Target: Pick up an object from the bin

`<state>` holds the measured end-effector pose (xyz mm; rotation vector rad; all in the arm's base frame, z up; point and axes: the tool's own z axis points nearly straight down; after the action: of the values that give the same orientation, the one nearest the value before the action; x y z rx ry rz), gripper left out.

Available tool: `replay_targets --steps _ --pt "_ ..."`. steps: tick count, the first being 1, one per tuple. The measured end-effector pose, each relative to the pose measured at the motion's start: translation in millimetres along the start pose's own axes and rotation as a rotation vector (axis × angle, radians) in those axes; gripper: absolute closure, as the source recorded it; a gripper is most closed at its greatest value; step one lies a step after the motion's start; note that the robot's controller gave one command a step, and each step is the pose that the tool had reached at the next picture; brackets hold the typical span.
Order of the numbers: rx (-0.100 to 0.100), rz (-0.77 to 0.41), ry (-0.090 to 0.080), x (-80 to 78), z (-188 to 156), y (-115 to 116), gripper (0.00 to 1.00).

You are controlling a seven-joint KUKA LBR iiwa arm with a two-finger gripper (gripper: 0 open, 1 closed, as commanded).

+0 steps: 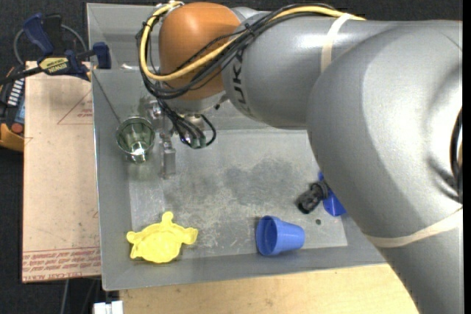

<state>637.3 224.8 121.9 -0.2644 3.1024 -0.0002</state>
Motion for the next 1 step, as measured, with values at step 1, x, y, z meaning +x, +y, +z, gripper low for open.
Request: replay_targets --steps 1 --pt "-0.002 0.001 0.017 2.5 -17.9 -10.8 0.0"
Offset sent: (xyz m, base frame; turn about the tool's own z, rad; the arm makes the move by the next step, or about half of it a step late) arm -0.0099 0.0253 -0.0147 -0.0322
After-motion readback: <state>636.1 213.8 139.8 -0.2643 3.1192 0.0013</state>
